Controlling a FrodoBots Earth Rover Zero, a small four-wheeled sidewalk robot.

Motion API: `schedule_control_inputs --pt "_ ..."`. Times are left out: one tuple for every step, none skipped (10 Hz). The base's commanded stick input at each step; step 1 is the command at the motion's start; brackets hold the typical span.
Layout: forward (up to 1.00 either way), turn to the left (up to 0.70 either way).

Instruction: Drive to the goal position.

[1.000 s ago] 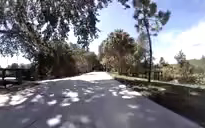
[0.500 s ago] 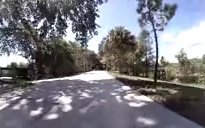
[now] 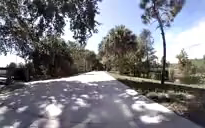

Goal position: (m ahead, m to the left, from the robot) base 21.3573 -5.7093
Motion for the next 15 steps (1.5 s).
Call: schedule_control_inputs --pt "0.85 0.00" --pt "0.85 0.00" --pt "0.85 0.00" --pt "0.85 0.00" --pt "0.85 0.00" --pt "0.85 0.00" --pt "0.85 0.00" --pt "0.84 0.00" --pt "0.84 0.00" --pt "0.84 0.00" --pt "0.84 0.00" --pt "0.84 0.00" --pt "0.84 0.00" --pt "0.84 0.00" --pt "0.84 0.00"
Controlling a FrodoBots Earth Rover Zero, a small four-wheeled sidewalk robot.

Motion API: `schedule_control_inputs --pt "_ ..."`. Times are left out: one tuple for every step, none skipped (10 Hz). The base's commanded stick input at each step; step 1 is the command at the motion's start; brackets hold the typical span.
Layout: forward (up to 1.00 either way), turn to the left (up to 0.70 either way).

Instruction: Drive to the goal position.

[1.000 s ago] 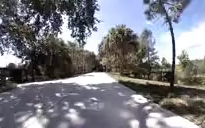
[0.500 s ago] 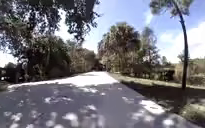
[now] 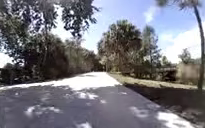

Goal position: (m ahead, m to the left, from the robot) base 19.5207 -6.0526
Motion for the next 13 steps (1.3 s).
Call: schedule_control_inputs --pt "0.84 0.00" --pt "0.85 0.00" --pt "0.85 0.00" --pt "0.84 0.00" --pt "0.84 0.00" --pt "0.84 0.00" --pt "0.84 0.00" --pt "0.84 0.00" --pt "0.84 0.00" --pt "0.84 0.00" --pt "0.84 0.00" --pt "0.84 0.00" --pt "0.84 0.00"
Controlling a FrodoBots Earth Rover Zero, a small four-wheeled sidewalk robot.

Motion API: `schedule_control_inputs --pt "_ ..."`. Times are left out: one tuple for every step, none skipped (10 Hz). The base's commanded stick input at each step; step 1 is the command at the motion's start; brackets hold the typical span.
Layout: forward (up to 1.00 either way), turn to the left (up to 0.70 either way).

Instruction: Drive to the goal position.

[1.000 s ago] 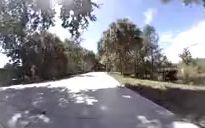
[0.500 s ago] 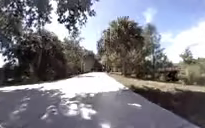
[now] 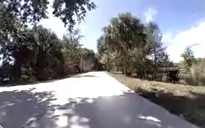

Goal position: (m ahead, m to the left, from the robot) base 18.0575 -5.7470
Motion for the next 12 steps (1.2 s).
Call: schedule_control_inputs --pt "0.84 0.00" --pt "0.84 0.00" --pt "0.84 0.00" --pt "0.84 0.00" --pt "0.84 0.00" --pt "0.84 0.00" --pt "0.84 0.00" --pt "0.84 0.00" --pt "0.84 0.00" --pt "0.84 0.00" --pt "0.84 0.00" --pt "0.84 0.00"
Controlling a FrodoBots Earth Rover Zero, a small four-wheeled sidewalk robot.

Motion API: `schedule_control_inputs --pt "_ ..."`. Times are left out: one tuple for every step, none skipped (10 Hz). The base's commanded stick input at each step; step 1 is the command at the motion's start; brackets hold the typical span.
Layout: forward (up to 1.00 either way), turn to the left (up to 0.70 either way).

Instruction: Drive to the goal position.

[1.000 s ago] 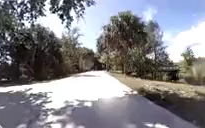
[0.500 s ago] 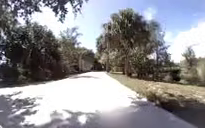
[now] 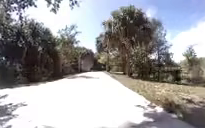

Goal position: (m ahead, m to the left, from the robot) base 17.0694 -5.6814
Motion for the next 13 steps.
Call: schedule_control_inputs --pt "0.84 0.00" --pt "0.84 0.00" --pt "0.84 0.00" --pt "0.84 0.00" --pt "0.84 0.00" --pt "0.84 0.00" --pt "0.84 0.00" --pt "0.84 0.00" --pt "0.84 0.00" --pt "0.84 0.00" --pt "0.84 0.00" --pt "0.84 0.00" --pt "0.84 0.00"
